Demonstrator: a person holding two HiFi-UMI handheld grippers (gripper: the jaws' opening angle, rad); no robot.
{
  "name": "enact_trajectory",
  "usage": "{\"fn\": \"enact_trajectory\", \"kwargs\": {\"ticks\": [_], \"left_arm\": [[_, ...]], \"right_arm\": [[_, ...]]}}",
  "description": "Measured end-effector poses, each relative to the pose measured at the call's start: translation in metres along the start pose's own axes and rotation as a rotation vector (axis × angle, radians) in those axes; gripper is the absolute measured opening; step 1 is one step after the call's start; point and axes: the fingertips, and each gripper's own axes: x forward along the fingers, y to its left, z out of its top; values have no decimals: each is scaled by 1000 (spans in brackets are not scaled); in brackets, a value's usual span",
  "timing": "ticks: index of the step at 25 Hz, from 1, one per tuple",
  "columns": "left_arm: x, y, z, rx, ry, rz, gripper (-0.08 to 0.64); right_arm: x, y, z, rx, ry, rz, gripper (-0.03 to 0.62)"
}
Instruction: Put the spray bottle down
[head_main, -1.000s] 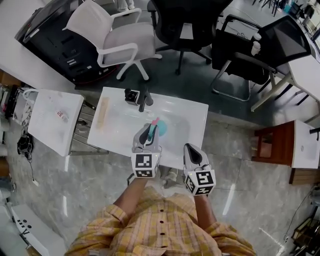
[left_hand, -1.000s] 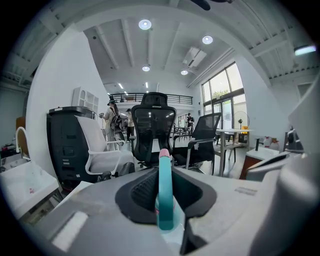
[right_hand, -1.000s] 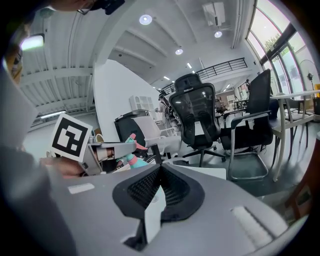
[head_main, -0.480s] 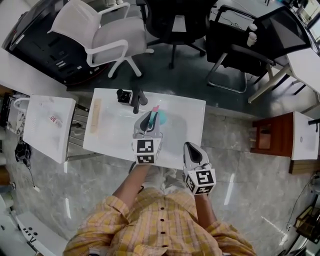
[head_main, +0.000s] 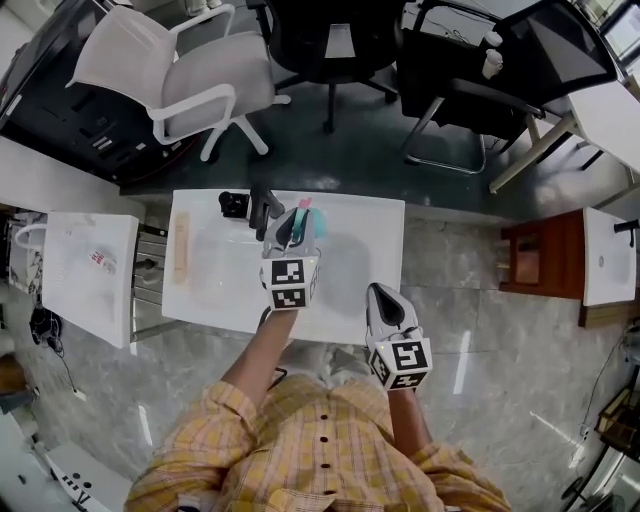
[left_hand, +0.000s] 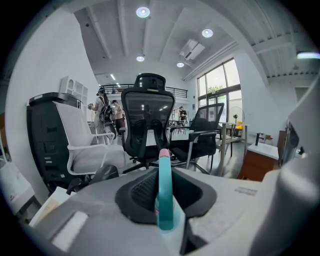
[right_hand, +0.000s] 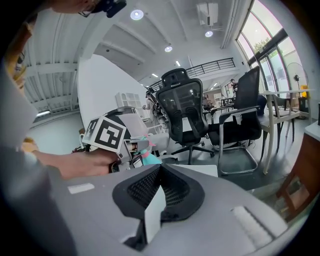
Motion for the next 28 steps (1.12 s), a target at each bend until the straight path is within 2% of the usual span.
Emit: {"fn": "enact_trajectory", "kwargs": {"ticks": [20, 28], "left_arm": [[49, 3, -4, 47, 37, -52, 74], [46, 0, 2, 30, 31, -81, 123]], "right_arm": [[14, -10, 0, 32, 12, -59, 0], [13, -8, 5, 35, -4, -58, 0]]}}
